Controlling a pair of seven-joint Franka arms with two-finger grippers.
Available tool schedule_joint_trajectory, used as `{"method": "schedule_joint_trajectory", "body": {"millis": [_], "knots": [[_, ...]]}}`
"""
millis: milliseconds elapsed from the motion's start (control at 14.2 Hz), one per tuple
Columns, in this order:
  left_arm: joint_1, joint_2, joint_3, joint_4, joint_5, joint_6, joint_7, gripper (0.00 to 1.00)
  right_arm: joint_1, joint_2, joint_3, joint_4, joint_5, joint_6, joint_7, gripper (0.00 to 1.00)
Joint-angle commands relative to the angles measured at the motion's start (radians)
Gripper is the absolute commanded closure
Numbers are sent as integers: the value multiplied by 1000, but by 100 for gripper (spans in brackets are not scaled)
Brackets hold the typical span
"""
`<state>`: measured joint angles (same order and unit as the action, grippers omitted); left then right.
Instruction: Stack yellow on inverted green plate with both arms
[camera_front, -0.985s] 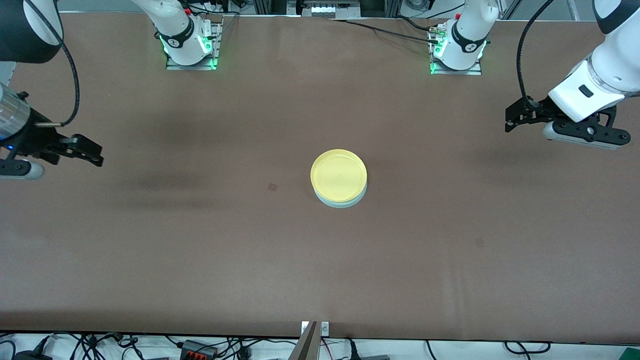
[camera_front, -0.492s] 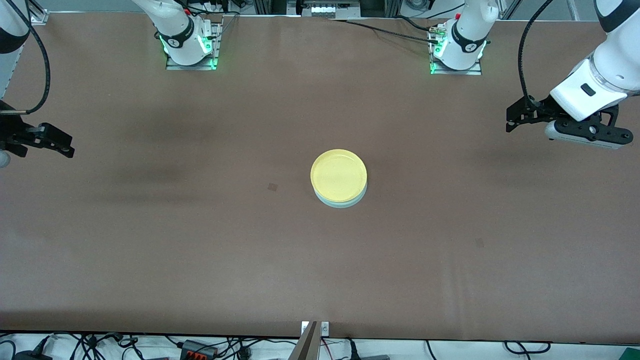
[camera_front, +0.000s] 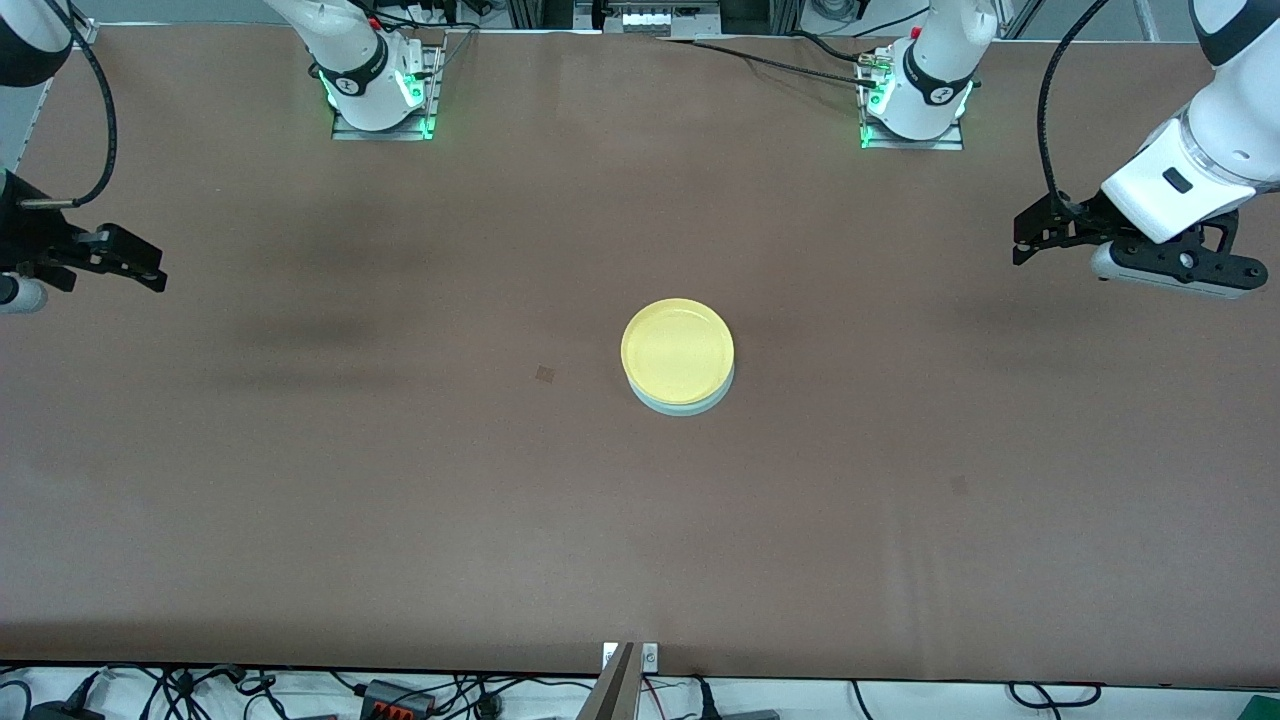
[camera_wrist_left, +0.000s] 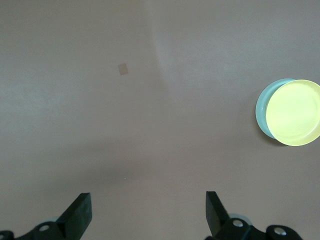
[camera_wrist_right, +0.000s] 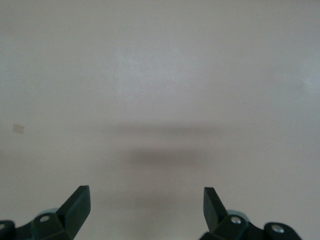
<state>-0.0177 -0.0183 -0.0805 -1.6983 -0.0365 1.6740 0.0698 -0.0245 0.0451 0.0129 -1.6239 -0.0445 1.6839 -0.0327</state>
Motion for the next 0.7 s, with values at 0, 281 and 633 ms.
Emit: {"method": "schedule_joint_trajectory", "body": {"millis": [0, 281, 633], "knots": [[4, 14, -4, 31, 20, -22, -2, 0, -17, -102, 15, -143, 43, 47, 28, 0], [4, 14, -4, 31, 20, -22, -2, 0, -17, -111, 12, -137, 34, 10, 14, 0], [4, 14, -4, 31, 20, -22, -4, 0, -25, -103, 6, -87, 28, 3, 20, 0]]}}
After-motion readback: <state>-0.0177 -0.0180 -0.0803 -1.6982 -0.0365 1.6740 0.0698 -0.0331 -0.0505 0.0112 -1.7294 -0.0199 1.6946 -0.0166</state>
